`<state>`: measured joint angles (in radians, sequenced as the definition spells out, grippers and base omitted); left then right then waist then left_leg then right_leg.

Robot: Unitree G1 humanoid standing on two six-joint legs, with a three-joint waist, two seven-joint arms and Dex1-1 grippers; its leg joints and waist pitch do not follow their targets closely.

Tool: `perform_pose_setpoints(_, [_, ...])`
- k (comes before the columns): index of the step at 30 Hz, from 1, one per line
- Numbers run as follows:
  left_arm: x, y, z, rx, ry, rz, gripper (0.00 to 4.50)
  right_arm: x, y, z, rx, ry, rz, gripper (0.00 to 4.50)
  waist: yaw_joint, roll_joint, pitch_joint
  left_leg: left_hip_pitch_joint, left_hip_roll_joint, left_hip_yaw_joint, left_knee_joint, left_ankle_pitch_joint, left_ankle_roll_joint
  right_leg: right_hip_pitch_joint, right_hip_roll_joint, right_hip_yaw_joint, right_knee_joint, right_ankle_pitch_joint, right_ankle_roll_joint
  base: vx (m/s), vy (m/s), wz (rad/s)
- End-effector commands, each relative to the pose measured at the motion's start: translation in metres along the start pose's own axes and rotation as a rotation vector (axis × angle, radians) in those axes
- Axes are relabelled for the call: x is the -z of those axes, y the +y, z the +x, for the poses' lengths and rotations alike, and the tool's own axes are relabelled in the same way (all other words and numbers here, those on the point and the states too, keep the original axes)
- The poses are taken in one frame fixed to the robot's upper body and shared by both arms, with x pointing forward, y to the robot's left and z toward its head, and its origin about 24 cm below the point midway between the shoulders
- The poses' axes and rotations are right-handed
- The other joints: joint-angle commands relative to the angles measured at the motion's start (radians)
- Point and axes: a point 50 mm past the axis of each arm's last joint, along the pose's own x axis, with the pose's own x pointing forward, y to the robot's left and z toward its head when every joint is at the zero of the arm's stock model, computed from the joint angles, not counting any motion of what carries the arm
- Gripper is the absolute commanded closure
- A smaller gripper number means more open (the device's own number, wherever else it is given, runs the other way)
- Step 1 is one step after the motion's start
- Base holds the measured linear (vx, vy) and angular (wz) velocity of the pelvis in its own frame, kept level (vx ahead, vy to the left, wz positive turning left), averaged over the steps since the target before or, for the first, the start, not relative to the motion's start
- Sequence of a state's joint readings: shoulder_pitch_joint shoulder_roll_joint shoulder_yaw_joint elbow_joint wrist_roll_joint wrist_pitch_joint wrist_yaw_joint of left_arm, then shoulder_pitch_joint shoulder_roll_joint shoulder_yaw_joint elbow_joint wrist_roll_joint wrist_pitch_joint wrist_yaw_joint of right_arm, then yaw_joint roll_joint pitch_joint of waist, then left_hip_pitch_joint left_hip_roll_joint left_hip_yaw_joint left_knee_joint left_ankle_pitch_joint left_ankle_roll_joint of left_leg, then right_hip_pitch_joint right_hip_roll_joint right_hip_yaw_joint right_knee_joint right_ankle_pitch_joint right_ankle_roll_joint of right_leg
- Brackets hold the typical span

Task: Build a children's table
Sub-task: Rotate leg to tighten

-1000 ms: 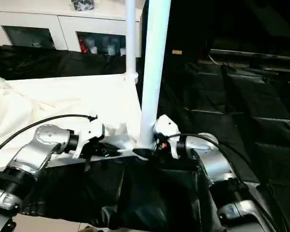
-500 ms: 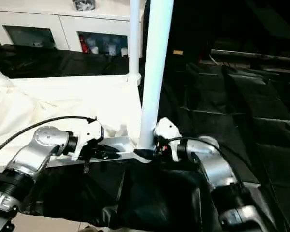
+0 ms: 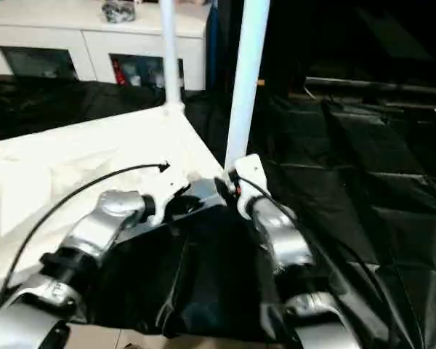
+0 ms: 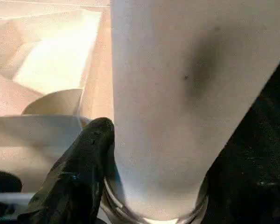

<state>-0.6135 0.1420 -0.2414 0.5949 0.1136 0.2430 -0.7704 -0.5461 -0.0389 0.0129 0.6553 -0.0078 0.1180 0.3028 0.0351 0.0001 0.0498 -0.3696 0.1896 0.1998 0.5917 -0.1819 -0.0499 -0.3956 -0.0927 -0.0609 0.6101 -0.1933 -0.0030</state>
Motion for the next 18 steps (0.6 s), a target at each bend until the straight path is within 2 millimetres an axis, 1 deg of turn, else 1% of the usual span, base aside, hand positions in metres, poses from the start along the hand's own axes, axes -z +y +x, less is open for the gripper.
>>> perform_pose_setpoints(1, [-0.029,-0.015,0.015,0.044,-0.113,0.036,4.5,0.0,0.047,0.011,-0.19,0.001,0.047,1.19,0.001,0.0,-0.059,0.012,0.038,-0.025,-0.08,-0.282,-0.003,0.032,-0.053,0.044,-0.087,-0.263,-0.187,0.0,0.0,0.0])
perform_pose_setpoints(2, [-0.027,-0.014,0.013,0.051,-0.113,0.037,4.5,0.0,0.046,0.011,-0.203,-0.002,0.059,1.09,0.0,0.0,-0.06,0.01,0.038,-0.025,-0.079,-0.262,0.008,0.036,-0.054,0.043,-0.084,-0.234,-0.197,0.0,0.0,0.0])
perform_pose_setpoints(3, [-0.025,-0.013,0.011,0.057,-0.109,0.041,4.5,-0.001,0.041,0.009,-0.214,-0.004,0.044,0.98,0.001,-0.001,-0.06,0.01,0.038,-0.024,-0.078,-0.26,0.012,0.036,-0.054,0.043,-0.084,-0.229,-0.199,0.0,0.0,0.0])
perform_pose_setpoints(4, [-0.023,-0.012,0.008,0.072,-0.108,0.046,4.5,-0.002,0.038,0.008,-0.225,-0.006,0.016,0.98,0.002,0.0,-0.061,0.012,0.038,-0.023,-0.077,-0.253,0.017,0.036,-0.053,0.043,-0.083,-0.219,-0.204,0.0,0.0,0.0])
perform_pose_setpoints(5, [-0.021,-0.011,0.006,0.08,-0.103,0.047,4.5,-0.002,0.034,0.006,-0.24,-0.009,-0.007,0.81,0.002,0.002,-0.061,0.009,0.038,-0.023,-0.077,-0.243,0.022,0.039,-0.053,0.043,-0.081,-0.205,-0.209,0.0,0.0,0.0])
perform_pose_setpoints(7, [-0.019,-0.01,0.003,0.086,-0.1,0.054,4.5,-0.003,0.03,0.004,-0.253,-0.01,-0.026,0.73,0.002,0.003,-0.061,0.01,0.038,-0.022,-0.075,-0.24,0.027,0.04,-0.053,0.042,-0.08,-0.193,-0.215,0.0,0.0,0.0])
perform_pose_setpoints(8, [-0.016,-0.009,0.0,0.102,-0.095,0.062,4.5,-0.003,0.024,0.001,-0.28,-0.013,-0.052,0.65,0.003,0.003,-0.061,0.009,0.038,-0.022,-0.075,-0.237,0.028,0.04,-0.053,0.042,-0.08,-0.189,-0.219,0.0,0.0,0.0])
perform_pose_setpoints(9, [-0.015,-0.008,-0.002,0.11,-0.091,0.064,4.5,-0.003,0.021,-0.001,-0.299,-0.013,-0.067,0.65,0.005,0.005,-0.061,0.01,0.038,-0.023,-0.075,-0.237,0.029,0.042,-0.054,0.041,-0.08,-0.189,-0.219,0.0,0.0,0.0])
perform_pose_setpoints(11, [-0.012,-0.005,-0.009,0.143,-0.093,0.075,4.5,-0.004,0.012,-0.011,-0.385,-0.02,-0.12,0.65,0.006,0.003,-0.062,0.006,0.039,-0.021,-0.072,-0.222,0.042,0.045,-0.054,0.042,-0.077,-0.163,-0.226,0.0,0.0,0.0])
perform_pose_setpoints(13, [-0.012,-0.005,-0.011,0.162,-0.096,0.074,4.5,-0.005,0.01,-0.014,-0.421,-0.025,-0.127,0.65,0.008,0.004,-0.062,0.006,0.04,-0.021,-0.071,-0.209,0.052,0.045,-0.054,0.042,-0.074,-0.144,-0.233,0.0,0.0,0.0])
perform_pose_setpoints(14, [-0.011,-0.005,-0.014,0.191,-0.104,0.092,4.5,-0.005,0.007,-0.018,-0.455,-0.029,-0.145,0.65,0.007,0.005,-0.063,0.006,0.04,-0.022,-0.071,-0.205,0.055,0.045,-0.054,0.041,-0.073,-0.14,-0.24,0.0,0.0,0.0])
perform_pose_setpoints(15, [-0.009,-0.006,-0.017,0.213,-0.102,0.097,4.5,-0.006,0.006,-0.021,-0.486,-0.03,-0.153,0.65,0.007,0.003,-0.063,0.005,0.04,-0.021,-0.071,-0.203,0.057,0.046,-0.054,0.041,-0.073,-0.138,-0.244,0.0,0.0,0.0])
perform_pose_setpoints(16, [-0.007,-0.005,-0.021,0.236,-0.098,0.109,4.5,-0.005,0.004,-0.025,-0.525,-0.027,-0.166,0.65,0.009,0.004,-0.062,0.007,0.042,-0.021,-0.07,-0.204,0.062,0.045,-0.053,0.041,-0.073,-0.135,-0.247,0.0,0.0,0.0])
perform_pose_setpoints(17, [-0.007,-0.005,-0.021,0.236,-0.098,0.109,4.5,-0.005,0.004,-0.025,-0.525,-0.027,-0.166,0.65,0.008,0.005,-0.062,0.006,0.042,-0.02,-0.07,-0.2,0.066,0.044,-0.053,0.042,-0.071,-0.126,-0.252,0.0,0.0,0.0])
perform_pose_setpoints(18, [-0.002,-0.004,-0.028,0.279,-0.093,0.125,4.5,-0.005,0.0,-0.033,-0.597,-0.017,-0.196,0.65,0.009,0.014,-0.061,0.007,0.043,-0.021,-0.071,-0.204,0.063,0.043,-0.053,0.041,-0.071,-0.13,-0.254,0.0,0.0,0.0])
